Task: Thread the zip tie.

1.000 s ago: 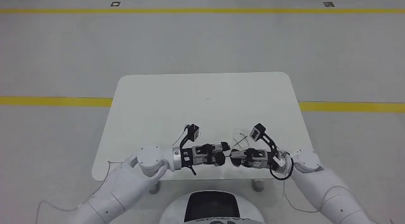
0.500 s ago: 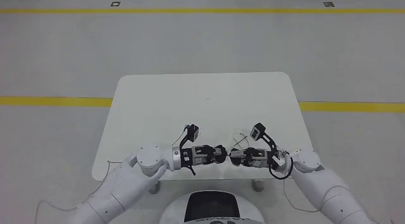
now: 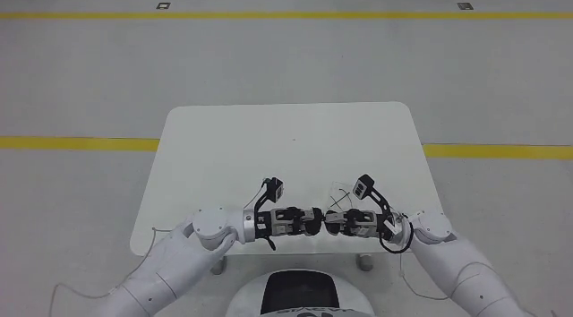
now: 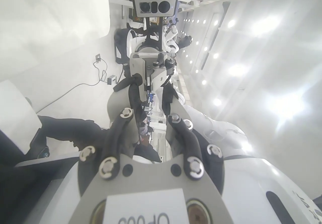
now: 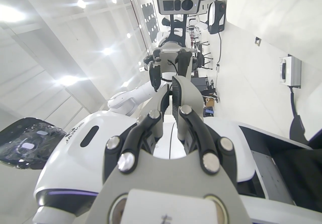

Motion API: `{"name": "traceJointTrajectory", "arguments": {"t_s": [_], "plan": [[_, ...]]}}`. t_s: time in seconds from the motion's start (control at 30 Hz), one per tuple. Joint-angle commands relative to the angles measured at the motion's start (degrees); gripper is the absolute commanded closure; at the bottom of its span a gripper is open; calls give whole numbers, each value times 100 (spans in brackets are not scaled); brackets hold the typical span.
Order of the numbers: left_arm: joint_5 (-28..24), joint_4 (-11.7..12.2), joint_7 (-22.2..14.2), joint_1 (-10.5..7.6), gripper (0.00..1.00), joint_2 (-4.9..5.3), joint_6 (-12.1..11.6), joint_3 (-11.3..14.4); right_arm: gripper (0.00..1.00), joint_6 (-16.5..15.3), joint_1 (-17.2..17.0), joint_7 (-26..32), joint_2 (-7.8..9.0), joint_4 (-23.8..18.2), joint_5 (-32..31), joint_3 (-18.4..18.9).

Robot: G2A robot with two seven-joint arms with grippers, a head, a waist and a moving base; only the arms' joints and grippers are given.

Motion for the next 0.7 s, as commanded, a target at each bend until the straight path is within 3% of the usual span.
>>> {"name": "traceJointTrajectory", "arguments": {"t_s": [0.0,0.67], "plan": [[-25,9,-42,-5,82,-1,-15,10,100,0,6,2,-5,15,-3,-8],[-63,73,-82,-77,91,-8,-23,97,100,1,84,44,-69,124,13,-85]]}}
